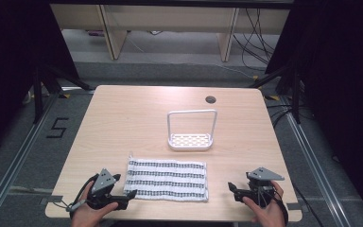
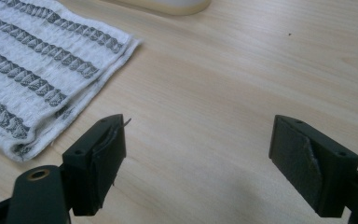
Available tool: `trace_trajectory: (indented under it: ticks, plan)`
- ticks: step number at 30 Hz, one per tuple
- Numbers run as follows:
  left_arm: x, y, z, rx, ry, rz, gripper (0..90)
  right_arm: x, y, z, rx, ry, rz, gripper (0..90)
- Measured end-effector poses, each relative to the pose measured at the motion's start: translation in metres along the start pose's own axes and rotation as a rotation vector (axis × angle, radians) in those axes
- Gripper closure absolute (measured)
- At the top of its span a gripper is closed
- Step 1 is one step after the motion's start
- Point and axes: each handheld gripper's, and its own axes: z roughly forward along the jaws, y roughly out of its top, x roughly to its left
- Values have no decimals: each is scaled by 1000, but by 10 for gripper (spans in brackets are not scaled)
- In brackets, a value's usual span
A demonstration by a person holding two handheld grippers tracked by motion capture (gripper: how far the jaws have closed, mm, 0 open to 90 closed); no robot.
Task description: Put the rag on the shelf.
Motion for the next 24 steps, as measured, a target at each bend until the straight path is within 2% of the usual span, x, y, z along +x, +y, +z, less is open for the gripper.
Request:
trace_trajectory:
  ticks: [2, 3, 4, 5, 6, 7, 8, 9, 11, 12, 14, 15, 19, 24]
  plan:
    - [1, 0, 0, 4, 3, 3, 154, -1, -1, -1, -7, -4, -5, 194]
    - [3, 0, -2, 26, 3, 25, 154, 0, -2, -2, 5, -2, 0, 194]
    - [3, 0, -2, 25, 4, 23, 154, 3, -3, -4, 12, -6, 33, 194]
    - [3, 0, -2, 26, 4, 24, 154, 0, -3, -4, 5, -1, 3, 194]
    - [3, 0, -2, 27, 4, 25, 154, 1, -4, -4, 0, 3, 15, 194]
    - [3, 0, -2, 27, 4, 24, 154, 0, -5, -5, -7, 2, 6, 194]
    - [0, 0, 0, 3, 3, -2, 154, 1, -6, -6, 1, 1, -8, 194]
    - [0, 0, 0, 3, 2, -2, 154, 1, -6, -6, 1, 1, -8, 194]
    - [2, 0, -1, 30, 1, 27, 154, 2, -6, -6, -8, 9, -12, 193]
    - [2, 0, -1, 32, 3, 29, 154, 2, -6, -5, -8, 9, -22, 193]
    - [1, 0, -1, 31, 4, 30, 154, 3, -5, -5, -5, 21, -12, 189]
    - [0, 0, 1, 11, 0, 10, 154, 4, -5, -5, -5, 24, -11, 189]
    - [0, 0, 1, 14, 0, 13, 154, 4, -5, -5, -4, 10, -23, 189]
    - [0, 0, 2, 7, -3, 9, 154, 5, -5, -5, 1, 36, -21, 189]
